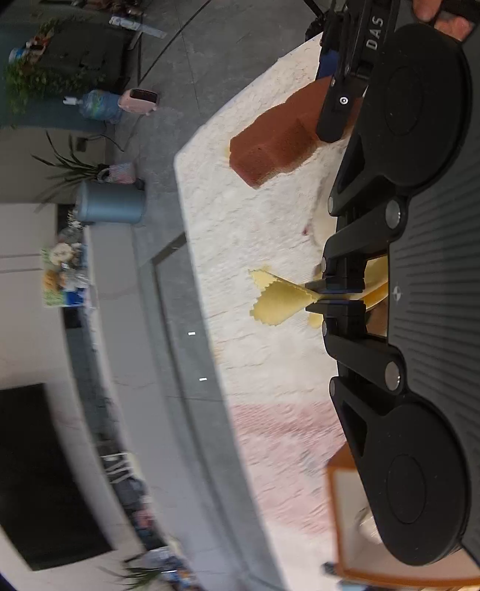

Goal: Organize soft objects
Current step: 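Carry the brown sponge and yellow cloth over the cardboard box with both tools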

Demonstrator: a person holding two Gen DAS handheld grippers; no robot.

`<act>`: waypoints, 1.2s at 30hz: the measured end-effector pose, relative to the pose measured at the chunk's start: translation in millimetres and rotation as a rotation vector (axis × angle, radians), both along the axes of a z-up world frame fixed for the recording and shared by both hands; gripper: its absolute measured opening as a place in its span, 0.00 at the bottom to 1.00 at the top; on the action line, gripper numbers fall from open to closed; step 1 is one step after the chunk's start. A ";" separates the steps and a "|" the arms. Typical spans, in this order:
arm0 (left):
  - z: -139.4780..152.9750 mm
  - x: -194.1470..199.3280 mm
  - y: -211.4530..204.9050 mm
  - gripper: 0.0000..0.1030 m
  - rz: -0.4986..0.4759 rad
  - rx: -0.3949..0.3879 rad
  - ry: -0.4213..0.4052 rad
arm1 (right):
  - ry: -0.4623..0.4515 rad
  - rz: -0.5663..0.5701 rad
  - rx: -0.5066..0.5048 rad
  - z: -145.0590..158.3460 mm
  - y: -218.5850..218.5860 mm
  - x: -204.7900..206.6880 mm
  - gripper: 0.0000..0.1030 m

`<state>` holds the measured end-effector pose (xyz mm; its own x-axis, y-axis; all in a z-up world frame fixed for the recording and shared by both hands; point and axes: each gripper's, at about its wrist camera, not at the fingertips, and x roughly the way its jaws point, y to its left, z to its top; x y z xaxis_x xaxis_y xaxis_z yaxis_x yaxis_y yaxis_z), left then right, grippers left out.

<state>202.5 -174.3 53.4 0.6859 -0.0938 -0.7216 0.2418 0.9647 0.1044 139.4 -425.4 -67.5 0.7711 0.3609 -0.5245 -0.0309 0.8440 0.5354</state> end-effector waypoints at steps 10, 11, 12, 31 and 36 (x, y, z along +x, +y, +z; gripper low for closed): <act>51.1 -13.6 32.6 0.03 0.015 -0.130 -0.054 | -0.048 0.006 -0.034 19.0 13.6 -9.1 0.72; 57.0 -16.5 37.7 0.03 0.021 -0.138 -0.065 | -0.051 0.006 -0.034 20.1 14.0 -9.5 0.72; 63.0 -19.6 43.5 0.03 0.027 -0.141 -0.080 | -0.055 0.005 -0.039 21.5 13.9 -10.2 0.72; 104.6 -79.8 197.7 0.03 0.158 -0.227 -0.251 | -0.258 0.050 -0.211 111.6 98.0 -60.2 0.72; 100.0 -101.8 233.4 0.03 0.217 -0.260 -0.306 | -0.342 0.136 -0.252 159.4 152.9 -83.8 0.72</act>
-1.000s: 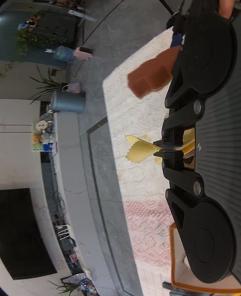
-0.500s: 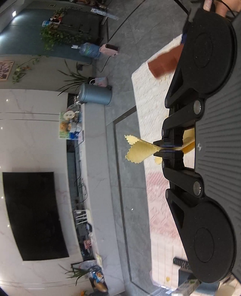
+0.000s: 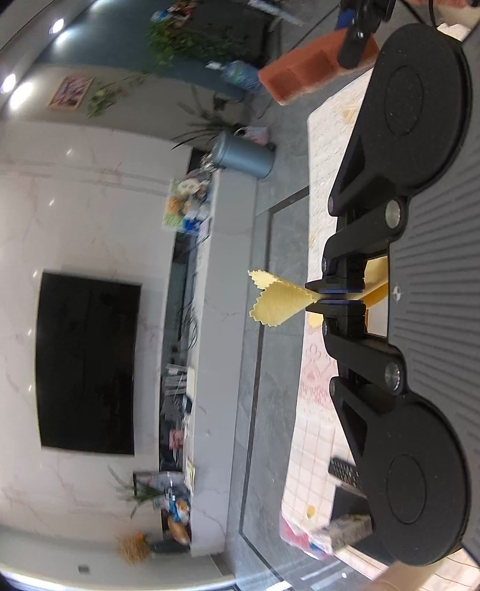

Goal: Organize soft objects
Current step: 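Carry the brown sponge and yellow cloth over the cardboard box with both tools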

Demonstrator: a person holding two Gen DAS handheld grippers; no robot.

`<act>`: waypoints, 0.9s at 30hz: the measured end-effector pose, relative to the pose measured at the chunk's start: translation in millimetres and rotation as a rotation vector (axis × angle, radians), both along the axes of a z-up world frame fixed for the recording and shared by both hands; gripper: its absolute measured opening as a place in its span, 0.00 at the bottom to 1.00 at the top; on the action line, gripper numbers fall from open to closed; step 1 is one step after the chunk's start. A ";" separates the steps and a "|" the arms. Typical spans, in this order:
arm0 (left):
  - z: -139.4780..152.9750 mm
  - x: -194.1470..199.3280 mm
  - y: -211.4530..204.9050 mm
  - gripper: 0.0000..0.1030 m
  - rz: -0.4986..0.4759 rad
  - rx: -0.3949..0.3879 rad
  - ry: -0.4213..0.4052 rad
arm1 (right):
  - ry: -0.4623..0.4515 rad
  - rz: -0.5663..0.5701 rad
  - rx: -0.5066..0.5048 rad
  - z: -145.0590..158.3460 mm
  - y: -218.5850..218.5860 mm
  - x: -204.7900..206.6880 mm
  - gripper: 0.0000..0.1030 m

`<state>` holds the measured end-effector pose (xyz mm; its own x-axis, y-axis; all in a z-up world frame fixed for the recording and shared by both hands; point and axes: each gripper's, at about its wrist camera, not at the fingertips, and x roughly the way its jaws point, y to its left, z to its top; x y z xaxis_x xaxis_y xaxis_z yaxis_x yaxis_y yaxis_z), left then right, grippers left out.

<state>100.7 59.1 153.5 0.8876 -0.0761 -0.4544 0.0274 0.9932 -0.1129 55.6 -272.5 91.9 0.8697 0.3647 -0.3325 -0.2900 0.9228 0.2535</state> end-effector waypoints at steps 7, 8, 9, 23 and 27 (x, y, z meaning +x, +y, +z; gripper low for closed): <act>-41.0 -28.6 41.2 0.03 0.094 -0.136 -0.031 | 0.021 0.173 -0.086 8.8 92.5 -12.5 0.72; -48.5 -31.7 43.9 0.03 0.110 -0.137 -0.035 | 0.035 0.196 -0.097 5.0 104.7 -12.7 0.72; -55.7 -34.7 46.9 0.03 0.129 -0.132 -0.037 | 0.044 0.205 -0.117 0.9 116.9 -12.5 0.72; -109.1 -32.9 84.9 0.03 0.163 -0.185 -0.010 | 0.161 0.152 -0.518 -77.4 234.3 49.2 0.72; -113.0 -31.4 85.6 0.03 0.152 -0.200 0.001 | 0.213 0.152 -0.602 -101.0 251.7 74.9 0.72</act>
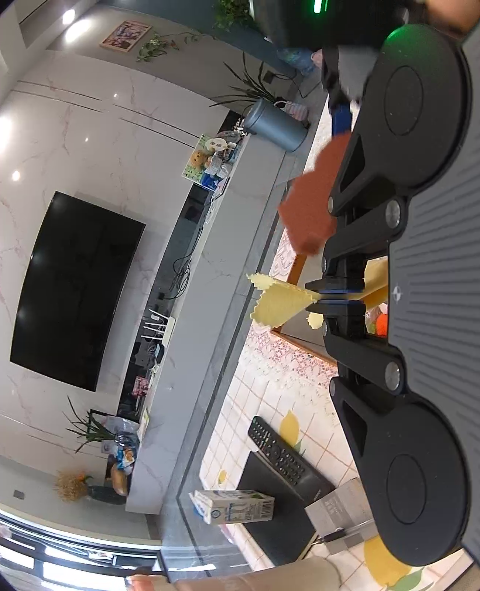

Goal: Organize soft objects
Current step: 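Carry the brown sponge and yellow cloth over the cardboard box with both tools, then open both tools to drop the sponge and cloth into the box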

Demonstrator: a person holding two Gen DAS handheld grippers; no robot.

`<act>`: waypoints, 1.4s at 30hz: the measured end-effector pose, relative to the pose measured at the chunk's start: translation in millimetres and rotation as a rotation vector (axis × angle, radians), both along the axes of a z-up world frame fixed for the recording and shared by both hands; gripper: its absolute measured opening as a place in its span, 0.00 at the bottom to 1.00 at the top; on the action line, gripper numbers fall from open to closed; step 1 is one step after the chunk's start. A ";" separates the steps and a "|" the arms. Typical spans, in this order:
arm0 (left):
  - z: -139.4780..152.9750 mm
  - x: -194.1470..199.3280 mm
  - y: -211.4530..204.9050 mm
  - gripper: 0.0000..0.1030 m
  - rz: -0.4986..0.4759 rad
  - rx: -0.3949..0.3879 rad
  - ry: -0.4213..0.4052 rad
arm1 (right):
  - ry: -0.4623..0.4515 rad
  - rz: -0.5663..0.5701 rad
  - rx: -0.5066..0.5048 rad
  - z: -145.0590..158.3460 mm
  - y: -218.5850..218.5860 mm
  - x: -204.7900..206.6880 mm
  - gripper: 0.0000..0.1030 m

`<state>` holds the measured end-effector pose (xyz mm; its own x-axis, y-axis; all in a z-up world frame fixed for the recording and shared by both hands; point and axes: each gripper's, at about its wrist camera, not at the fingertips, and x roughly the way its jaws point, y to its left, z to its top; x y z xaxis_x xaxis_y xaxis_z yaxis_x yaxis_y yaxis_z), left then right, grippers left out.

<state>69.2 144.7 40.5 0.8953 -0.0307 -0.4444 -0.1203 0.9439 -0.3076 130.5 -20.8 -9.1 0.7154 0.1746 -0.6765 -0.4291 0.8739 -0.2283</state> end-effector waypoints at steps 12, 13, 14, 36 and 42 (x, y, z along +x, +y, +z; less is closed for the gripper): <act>-4.8 -2.2 -18.7 0.03 -0.029 0.081 0.005 | 0.130 0.064 -0.331 -47.0 29.5 37.1 0.73; -4.6 -2.2 -18.0 0.03 -0.029 0.079 0.005 | 0.142 0.062 -0.318 -45.6 27.9 36.5 0.73; -4.4 -2.0 -17.3 0.03 -0.030 0.077 0.005 | 0.151 0.065 -0.302 -44.1 25.3 35.8 0.74; 0.2 19.5 -64.1 0.03 -0.258 -0.004 -0.021 | -0.019 -0.058 0.102 59.6 -125.9 -39.4 0.97; -11.7 25.7 -81.4 0.07 -0.266 0.095 0.017 | -0.055 -0.206 0.083 70.4 -205.3 -42.0 0.97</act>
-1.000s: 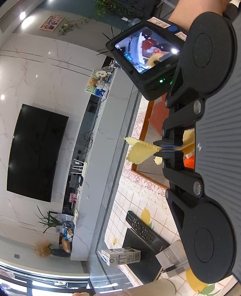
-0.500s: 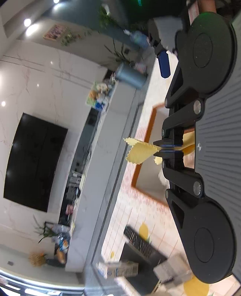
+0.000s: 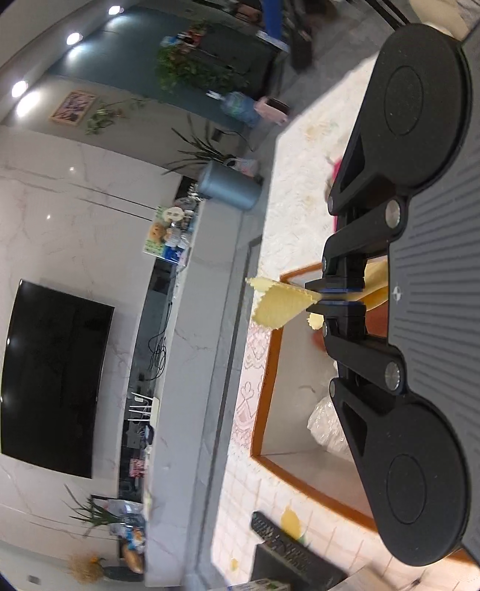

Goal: Organize soft objects
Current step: 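Open both tools to drop the sponge and cloth into the box, then move both tools back toward the cream pillow and white mesh cloth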

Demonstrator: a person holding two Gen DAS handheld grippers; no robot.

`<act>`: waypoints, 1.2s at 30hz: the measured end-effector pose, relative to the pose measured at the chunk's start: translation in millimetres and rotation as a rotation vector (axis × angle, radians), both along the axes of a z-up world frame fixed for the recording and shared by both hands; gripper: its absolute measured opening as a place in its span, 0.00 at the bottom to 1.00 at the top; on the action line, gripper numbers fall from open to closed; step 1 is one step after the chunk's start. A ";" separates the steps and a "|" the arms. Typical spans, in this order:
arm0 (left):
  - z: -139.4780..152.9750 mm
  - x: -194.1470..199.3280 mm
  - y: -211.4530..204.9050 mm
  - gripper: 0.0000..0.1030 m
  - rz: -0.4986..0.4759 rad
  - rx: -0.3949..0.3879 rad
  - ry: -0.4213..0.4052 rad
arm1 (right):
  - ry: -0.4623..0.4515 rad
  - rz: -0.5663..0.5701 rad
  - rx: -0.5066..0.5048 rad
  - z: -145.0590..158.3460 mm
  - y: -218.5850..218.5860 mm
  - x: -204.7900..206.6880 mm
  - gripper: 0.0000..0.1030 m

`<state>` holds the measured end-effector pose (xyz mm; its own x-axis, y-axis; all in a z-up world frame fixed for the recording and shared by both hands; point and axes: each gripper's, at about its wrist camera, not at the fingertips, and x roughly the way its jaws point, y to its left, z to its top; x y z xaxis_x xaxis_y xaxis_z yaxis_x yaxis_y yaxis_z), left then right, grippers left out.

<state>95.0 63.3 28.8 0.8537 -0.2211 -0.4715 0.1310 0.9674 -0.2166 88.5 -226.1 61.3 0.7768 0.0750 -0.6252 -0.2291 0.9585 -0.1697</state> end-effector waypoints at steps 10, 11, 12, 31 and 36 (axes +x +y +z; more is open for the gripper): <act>8.9 -19.6 -11.2 0.84 0.080 0.106 -0.089 | -0.011 -0.246 0.126 -20.5 -104.9 -2.9 0.97; 9.9 -20.2 -13.0 0.84 0.081 0.117 -0.087 | -0.007 -0.251 0.131 -23.7 -109.6 -3.1 0.97; 10.7 -20.7 -14.5 0.84 0.079 0.128 -0.083 | -0.009 -0.252 0.132 -26.9 -112.8 -3.6 0.97; 25.8 -24.8 -97.8 0.84 -0.077 0.189 -0.042 | 0.158 -0.361 0.316 -142.9 -171.7 12.4 0.97; 30.7 -15.8 -155.6 0.84 -0.237 0.239 -0.013 | 0.219 -0.405 0.475 -166.8 -193.1 11.5 0.97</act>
